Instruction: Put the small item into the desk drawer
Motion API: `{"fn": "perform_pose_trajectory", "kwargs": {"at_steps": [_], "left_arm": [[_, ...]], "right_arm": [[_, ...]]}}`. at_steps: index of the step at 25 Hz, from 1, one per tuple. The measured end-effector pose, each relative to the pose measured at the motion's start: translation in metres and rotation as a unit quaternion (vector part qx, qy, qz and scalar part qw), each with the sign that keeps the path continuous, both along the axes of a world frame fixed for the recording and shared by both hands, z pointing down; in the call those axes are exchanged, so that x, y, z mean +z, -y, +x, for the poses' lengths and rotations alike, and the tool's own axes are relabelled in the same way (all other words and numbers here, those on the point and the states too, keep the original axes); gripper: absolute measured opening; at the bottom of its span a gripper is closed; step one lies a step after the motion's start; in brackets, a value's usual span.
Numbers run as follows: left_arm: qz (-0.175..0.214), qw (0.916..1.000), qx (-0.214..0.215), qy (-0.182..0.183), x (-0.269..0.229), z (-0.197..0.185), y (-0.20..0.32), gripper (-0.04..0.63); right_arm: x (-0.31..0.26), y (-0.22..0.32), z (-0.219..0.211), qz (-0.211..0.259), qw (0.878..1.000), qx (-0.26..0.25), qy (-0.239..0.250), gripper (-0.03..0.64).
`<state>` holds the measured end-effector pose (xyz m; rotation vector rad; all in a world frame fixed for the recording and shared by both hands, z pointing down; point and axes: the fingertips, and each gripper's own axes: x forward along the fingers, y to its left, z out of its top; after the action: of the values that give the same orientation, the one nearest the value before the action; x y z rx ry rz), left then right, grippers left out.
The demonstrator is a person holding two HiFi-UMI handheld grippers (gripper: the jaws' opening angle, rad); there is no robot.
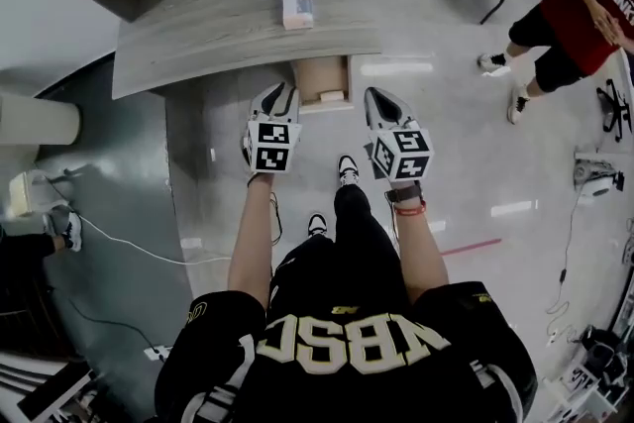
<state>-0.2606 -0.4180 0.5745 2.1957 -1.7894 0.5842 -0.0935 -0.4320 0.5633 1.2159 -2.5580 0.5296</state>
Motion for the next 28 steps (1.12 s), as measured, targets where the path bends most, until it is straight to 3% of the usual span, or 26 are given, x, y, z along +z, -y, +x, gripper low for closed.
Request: {"fn": "perform_pose_trajectory", "kwargs": {"at_steps": [10,16,28], "left_arm": [[0.088,0.9948,-0.022,-0.047,-0.100,-0.012,-0.069,0.069],[0.127,0.9893,-0.038,-0.060,-0.133,-0.017,-0.100,0.045],[0.202,0.9725,-0.079,-0.086,-0.187,-0.022,-0.145,0.014]], "right_arm": [[-0.072,-0.044,-0.001,0.066,0.998,0.003,0.009,0.006],[-0.103,-0.071,-0.003,0.089,0.995,0.005,0.039,0.006],[-0.144,-0.100,-0.002,0.138,0.990,0.004,0.022,0.005]]}}
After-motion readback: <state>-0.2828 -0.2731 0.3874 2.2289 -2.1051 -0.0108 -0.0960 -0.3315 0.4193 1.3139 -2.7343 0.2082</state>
